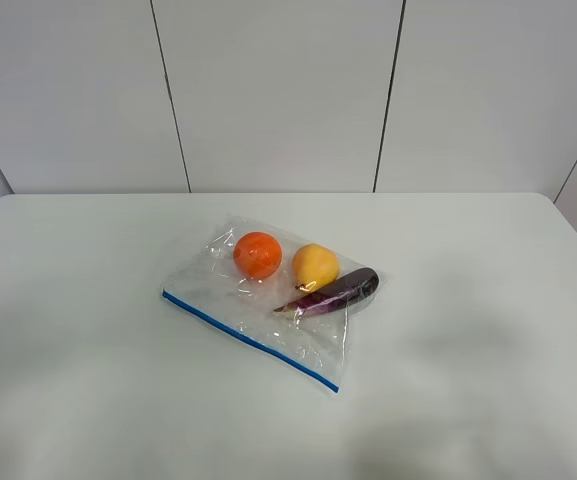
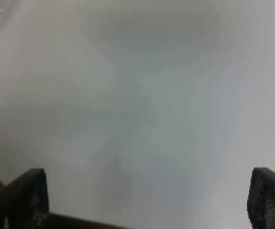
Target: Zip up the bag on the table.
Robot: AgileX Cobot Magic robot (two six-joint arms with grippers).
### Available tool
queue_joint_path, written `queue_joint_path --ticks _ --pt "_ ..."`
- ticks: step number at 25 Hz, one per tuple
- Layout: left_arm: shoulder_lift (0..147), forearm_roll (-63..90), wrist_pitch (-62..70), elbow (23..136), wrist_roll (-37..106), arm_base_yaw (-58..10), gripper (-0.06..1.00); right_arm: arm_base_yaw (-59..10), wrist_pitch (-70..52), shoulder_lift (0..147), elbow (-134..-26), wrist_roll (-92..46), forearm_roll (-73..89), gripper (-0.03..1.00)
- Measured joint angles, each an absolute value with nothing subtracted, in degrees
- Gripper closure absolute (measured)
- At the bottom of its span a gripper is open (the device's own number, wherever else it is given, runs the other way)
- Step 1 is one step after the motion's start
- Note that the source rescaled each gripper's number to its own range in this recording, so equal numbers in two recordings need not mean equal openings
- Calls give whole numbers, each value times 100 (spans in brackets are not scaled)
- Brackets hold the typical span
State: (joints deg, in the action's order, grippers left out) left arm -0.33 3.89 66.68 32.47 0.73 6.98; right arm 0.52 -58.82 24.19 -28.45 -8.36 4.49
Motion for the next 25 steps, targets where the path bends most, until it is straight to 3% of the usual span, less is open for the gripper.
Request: queue_joint_path --ticks 12,25 --pt "-33 389 6668 3247 73 698 14 52 -5875 24 -2838 -829 449 5" --pt "-33 389 6673 3247 73 698 14 52 -5875 -25 -2834 -829 438 5"
